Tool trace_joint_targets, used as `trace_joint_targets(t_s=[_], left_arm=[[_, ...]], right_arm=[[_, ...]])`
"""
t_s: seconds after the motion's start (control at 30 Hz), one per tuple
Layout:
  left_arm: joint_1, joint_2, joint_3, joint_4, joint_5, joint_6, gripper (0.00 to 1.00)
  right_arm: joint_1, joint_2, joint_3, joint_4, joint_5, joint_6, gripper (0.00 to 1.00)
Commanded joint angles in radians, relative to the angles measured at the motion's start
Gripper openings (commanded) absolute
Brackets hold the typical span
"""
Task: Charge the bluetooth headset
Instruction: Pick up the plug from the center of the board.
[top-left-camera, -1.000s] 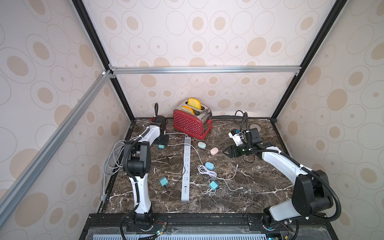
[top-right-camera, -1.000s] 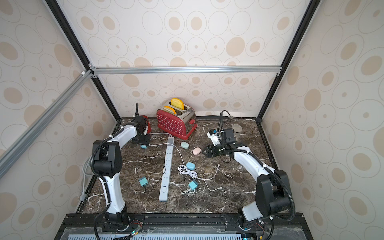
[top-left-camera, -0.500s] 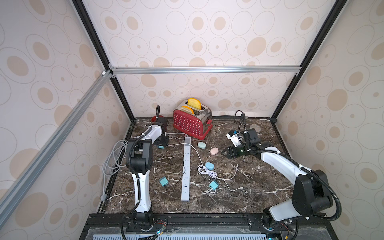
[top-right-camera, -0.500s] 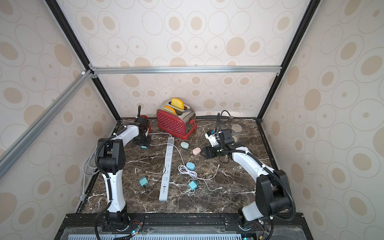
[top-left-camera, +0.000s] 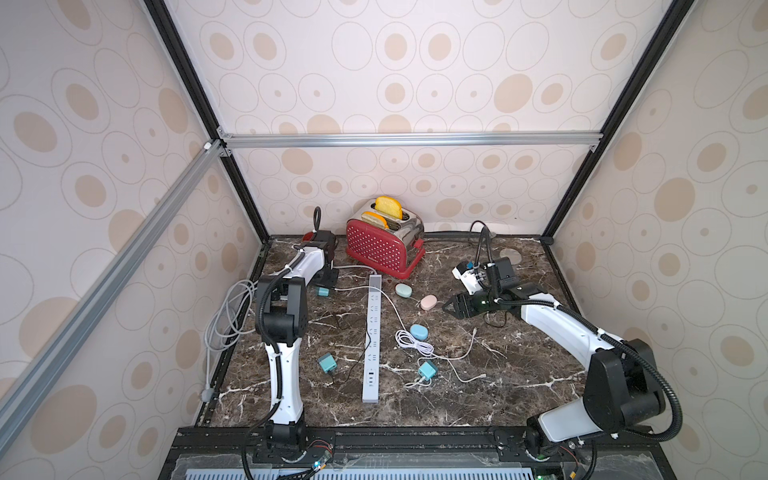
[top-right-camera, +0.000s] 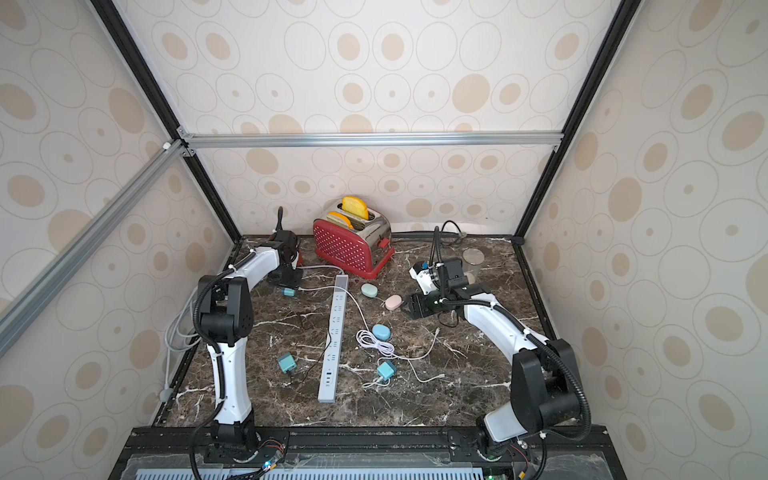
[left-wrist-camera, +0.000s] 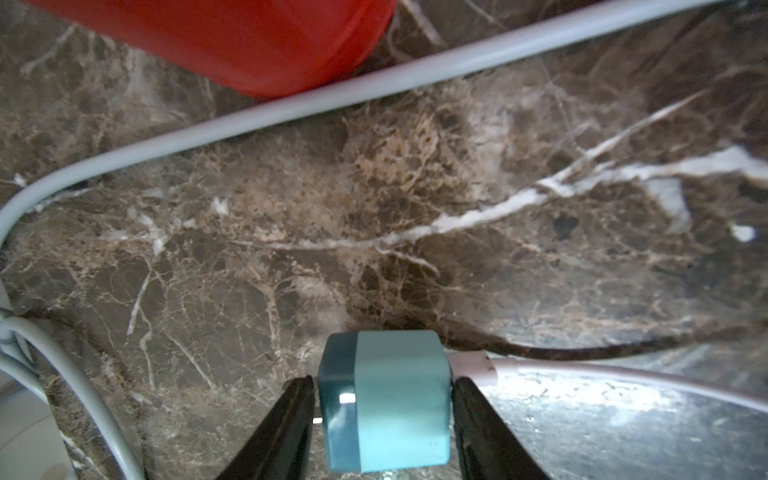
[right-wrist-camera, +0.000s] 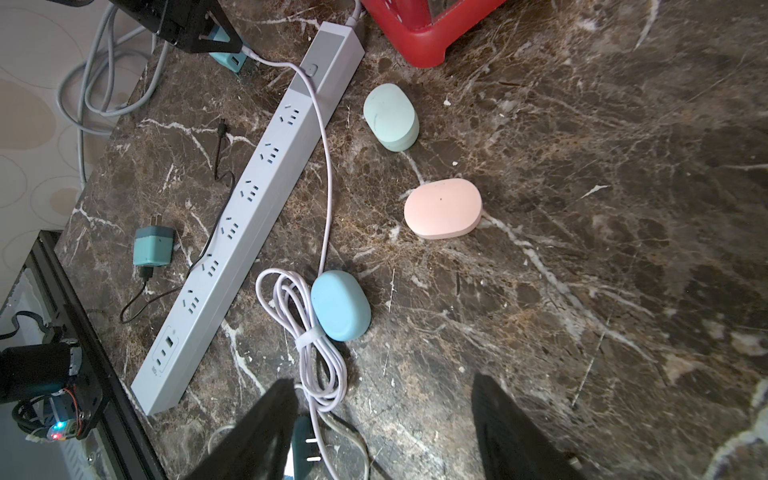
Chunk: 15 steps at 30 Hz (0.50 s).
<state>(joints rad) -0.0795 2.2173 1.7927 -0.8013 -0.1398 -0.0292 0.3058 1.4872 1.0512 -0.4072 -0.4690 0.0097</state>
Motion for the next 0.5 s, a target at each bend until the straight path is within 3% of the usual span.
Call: trace_joint_targets(t_s=[0.0, 0.3, 0.47], left_arm=[[0.007, 0.035, 0.027, -0.055, -0.009, 0.015, 0.55], [0.012, 0.041, 0.021, -0.062, -0.010, 0.003, 0.52], [0.013, 0.005, -0.002, -0.065, -0.017, 0.002, 0.60]], right_arm=[[0.009, 0.008, 0.034, -0.027, 0.005, -0.022, 0.70], [0.015, 0.021, 0.048, -0.034, 0.010, -0.029, 0.70], [0.017, 0.027, 0.047, -0.035, 0.018, -0.033, 0.71]])
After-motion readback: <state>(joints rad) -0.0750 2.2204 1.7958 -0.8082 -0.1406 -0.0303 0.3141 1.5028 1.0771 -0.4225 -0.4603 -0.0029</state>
